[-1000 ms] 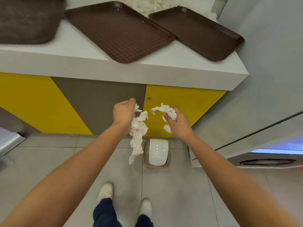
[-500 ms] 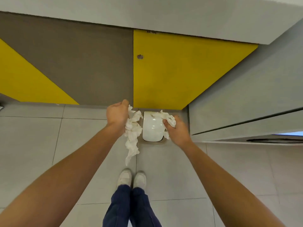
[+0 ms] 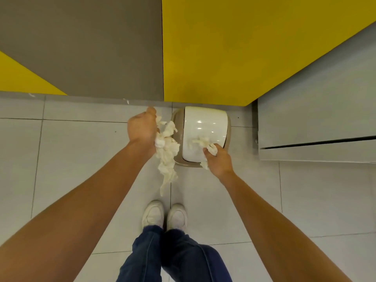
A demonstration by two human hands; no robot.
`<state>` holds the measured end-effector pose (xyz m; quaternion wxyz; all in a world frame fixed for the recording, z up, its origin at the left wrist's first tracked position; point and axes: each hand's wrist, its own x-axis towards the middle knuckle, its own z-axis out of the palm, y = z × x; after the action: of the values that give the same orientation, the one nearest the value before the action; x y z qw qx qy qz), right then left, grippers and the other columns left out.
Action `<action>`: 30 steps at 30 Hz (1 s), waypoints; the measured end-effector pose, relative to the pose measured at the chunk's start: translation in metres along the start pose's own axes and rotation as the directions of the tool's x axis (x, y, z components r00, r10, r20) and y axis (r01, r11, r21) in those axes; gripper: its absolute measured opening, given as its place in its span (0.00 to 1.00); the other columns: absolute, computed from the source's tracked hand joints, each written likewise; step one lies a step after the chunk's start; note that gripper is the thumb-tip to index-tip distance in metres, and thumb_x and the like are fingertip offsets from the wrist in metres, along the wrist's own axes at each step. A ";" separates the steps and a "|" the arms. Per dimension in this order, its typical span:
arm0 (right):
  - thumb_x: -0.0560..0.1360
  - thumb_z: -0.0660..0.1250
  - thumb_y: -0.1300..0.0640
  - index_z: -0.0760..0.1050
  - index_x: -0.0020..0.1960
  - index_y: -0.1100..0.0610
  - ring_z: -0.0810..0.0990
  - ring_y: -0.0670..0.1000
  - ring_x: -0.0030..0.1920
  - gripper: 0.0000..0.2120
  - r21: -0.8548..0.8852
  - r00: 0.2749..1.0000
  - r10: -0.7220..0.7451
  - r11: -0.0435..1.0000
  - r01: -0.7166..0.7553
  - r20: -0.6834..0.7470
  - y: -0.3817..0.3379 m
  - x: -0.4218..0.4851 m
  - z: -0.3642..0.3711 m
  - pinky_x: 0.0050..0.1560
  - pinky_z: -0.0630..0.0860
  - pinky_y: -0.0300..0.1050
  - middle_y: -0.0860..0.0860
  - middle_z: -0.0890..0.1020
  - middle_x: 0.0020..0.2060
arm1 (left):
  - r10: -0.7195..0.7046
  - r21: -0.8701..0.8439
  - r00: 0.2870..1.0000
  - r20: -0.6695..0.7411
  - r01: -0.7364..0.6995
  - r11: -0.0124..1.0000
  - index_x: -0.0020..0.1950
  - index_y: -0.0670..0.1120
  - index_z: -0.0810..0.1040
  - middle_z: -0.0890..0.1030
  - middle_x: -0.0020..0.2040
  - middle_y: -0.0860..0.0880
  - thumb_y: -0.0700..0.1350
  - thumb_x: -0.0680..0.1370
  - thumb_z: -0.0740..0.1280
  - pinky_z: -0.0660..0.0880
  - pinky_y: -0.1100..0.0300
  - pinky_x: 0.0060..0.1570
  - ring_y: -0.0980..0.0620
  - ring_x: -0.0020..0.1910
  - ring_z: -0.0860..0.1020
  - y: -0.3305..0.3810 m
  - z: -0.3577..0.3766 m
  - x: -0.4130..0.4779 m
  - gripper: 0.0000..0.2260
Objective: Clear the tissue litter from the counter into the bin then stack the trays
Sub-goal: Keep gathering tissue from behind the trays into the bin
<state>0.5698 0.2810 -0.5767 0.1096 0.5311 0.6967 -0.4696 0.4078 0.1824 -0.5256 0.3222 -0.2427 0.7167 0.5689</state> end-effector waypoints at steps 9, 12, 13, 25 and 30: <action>0.78 0.62 0.55 0.73 0.62 0.59 0.75 0.54 0.49 0.14 0.242 0.949 0.309 0.917 -0.316 0.066 0.003 0.047 0.037 0.42 0.74 0.43 0.55 0.78 0.51 | -0.077 -0.077 0.997 0.007 0.077 0.994 0.28 0.45 0.67 0.66 0.17 0.53 0.43 0.75 0.63 0.62 0.61 0.28 0.52 0.23 0.65 -0.027 0.002 0.027 0.15; 0.77 0.63 0.55 0.74 0.53 0.59 0.74 0.51 0.40 0.09 0.430 0.901 0.412 0.794 -0.430 0.140 -0.004 0.054 0.039 0.46 0.75 0.44 0.54 0.80 0.46 | -0.035 -0.075 0.999 0.018 0.036 0.996 0.27 0.45 0.65 0.66 0.16 0.54 0.42 0.75 0.62 0.62 0.60 0.30 0.52 0.25 0.64 -0.029 0.005 0.029 0.16; 0.77 0.64 0.54 0.73 0.52 0.58 0.74 0.51 0.42 0.09 0.444 0.897 0.414 0.782 -0.438 0.155 -0.007 0.054 0.039 0.52 0.75 0.47 0.53 0.79 0.45 | -0.013 -0.076 1.000 0.017 0.014 0.997 0.27 0.45 0.65 0.65 0.17 0.53 0.42 0.75 0.62 0.63 0.59 0.31 0.51 0.26 0.64 -0.029 0.006 0.029 0.17; 0.79 0.59 0.59 0.73 0.46 0.54 0.73 0.58 0.64 0.05 0.433 0.923 0.360 0.816 -0.382 0.135 0.001 0.033 0.003 0.66 0.71 0.50 0.58 0.75 0.61 | 0.645 -0.106 0.763 0.045 -0.639 0.762 0.25 0.50 0.59 0.60 0.23 0.56 0.41 0.77 0.62 0.60 0.64 0.29 0.58 0.25 0.59 -0.058 0.069 0.000 0.21; 0.79 0.58 0.56 0.72 0.61 0.61 0.77 0.53 0.59 0.14 0.588 0.944 0.268 0.738 -0.331 0.195 0.020 0.030 -0.011 0.60 0.73 0.44 0.55 0.78 0.58 | 0.865 -0.044 0.305 0.398 -0.936 0.350 0.27 0.43 0.66 0.65 0.24 0.52 0.41 0.76 0.63 0.62 0.65 0.27 0.55 0.27 0.64 -0.093 0.094 -0.002 0.17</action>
<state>0.5779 0.3084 -0.6010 0.0393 0.6190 0.4059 -0.6712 0.4927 0.2521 -0.5988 0.0912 0.3418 0.7090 0.6100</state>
